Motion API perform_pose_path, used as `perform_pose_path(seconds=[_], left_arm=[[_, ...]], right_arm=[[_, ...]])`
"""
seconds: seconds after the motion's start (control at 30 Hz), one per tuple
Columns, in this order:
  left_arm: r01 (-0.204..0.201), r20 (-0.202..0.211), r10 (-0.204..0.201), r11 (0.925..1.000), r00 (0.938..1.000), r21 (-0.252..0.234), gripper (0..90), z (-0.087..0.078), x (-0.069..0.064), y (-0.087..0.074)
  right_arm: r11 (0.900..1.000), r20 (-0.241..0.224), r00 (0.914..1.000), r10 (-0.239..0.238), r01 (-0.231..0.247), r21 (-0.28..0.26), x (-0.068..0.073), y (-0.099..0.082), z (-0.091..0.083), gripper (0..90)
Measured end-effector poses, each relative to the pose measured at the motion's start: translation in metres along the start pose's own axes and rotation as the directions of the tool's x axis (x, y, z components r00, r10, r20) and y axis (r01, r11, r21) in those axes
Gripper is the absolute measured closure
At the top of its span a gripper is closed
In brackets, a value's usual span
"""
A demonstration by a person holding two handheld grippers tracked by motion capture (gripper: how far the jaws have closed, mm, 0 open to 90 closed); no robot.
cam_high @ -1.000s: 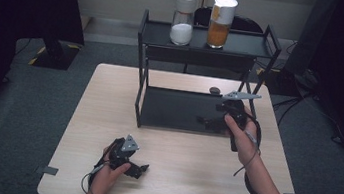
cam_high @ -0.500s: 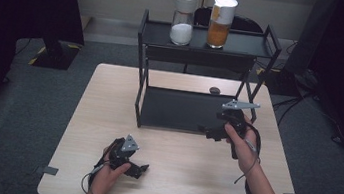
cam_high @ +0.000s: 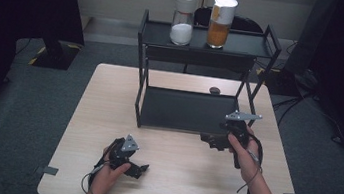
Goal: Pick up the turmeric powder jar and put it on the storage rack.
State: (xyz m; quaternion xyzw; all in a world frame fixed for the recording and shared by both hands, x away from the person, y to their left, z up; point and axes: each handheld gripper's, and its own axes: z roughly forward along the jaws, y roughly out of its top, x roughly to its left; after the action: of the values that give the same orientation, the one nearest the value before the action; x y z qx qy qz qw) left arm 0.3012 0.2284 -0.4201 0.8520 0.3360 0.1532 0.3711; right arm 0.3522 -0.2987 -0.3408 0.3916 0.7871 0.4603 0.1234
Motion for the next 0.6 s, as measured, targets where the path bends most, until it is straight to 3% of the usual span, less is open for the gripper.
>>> perform_pose_path(seconds=[0.6], left_arm=[[0.0, 0.0, 0.0, 1.0, 1.0, 0.0, 0.0, 0.0, 0.0, 0.0]], right_arm=[[0.9994, 0.041, 0.999, 0.02, -0.021, 0.027, -0.012, -0.039, -0.009, 2.0]])
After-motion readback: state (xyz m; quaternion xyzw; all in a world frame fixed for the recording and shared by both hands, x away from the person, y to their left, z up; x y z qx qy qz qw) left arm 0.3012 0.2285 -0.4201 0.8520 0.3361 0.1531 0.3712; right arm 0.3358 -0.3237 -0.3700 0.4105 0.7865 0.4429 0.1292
